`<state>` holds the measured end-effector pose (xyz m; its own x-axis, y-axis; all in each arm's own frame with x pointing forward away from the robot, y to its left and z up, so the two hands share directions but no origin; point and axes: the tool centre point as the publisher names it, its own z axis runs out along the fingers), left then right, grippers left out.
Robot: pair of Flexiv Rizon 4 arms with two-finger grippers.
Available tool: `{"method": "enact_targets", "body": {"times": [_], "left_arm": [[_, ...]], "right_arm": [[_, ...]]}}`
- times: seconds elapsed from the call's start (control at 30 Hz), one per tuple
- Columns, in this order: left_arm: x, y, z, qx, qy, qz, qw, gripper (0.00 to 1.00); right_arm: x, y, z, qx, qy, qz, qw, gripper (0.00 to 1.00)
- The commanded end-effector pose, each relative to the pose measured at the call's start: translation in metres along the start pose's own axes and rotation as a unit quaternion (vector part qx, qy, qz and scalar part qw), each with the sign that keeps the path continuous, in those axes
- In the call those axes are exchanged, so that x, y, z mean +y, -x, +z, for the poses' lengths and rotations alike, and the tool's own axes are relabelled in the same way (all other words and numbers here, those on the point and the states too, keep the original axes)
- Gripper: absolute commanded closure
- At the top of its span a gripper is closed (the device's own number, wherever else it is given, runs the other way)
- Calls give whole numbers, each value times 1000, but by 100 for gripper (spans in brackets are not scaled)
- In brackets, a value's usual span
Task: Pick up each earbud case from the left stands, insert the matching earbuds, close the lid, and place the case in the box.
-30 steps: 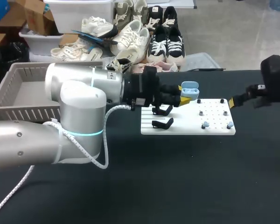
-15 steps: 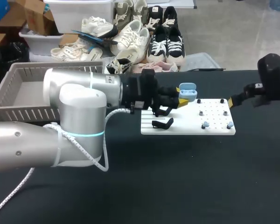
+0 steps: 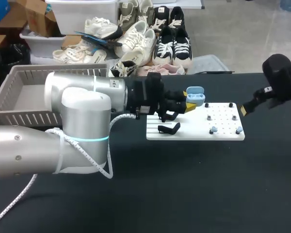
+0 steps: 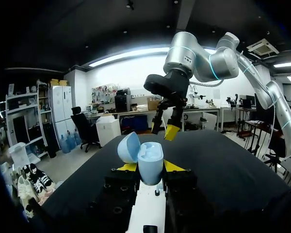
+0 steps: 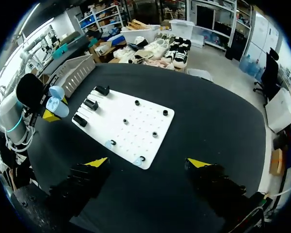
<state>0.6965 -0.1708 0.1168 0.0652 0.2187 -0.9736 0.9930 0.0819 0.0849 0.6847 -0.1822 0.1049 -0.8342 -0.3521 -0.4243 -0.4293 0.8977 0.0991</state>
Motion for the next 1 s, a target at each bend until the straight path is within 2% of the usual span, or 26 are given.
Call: {"method": "enact_targets", "body": {"times": [0.03,0.23,0.33,0.5,0.6,1.0], "left_arm": [[-1,-1,0,-2,3,1,1000,100],[-1,-1,0,-2,3,1,1000,100],[-1,-1,0,-2,3,1,1000,100],[-1,-1,0,-2,3,1,1000,100],[-1,-1,0,-2,3,1,1000,100],[-1,-1,0,-2,3,1,1000,100]], "right_arm": [[2,6,-3,47,-56,-27,997,0],[6,-6,4,104,-116,-91,984,0],[9,-16,11,118,-126,-110,979,0],[10,-30,25,124,-121,-123,977,0],[10,-35,33,120,-103,-120,980,0],[20,-42,58,134,-108,-138,975,0]]}}
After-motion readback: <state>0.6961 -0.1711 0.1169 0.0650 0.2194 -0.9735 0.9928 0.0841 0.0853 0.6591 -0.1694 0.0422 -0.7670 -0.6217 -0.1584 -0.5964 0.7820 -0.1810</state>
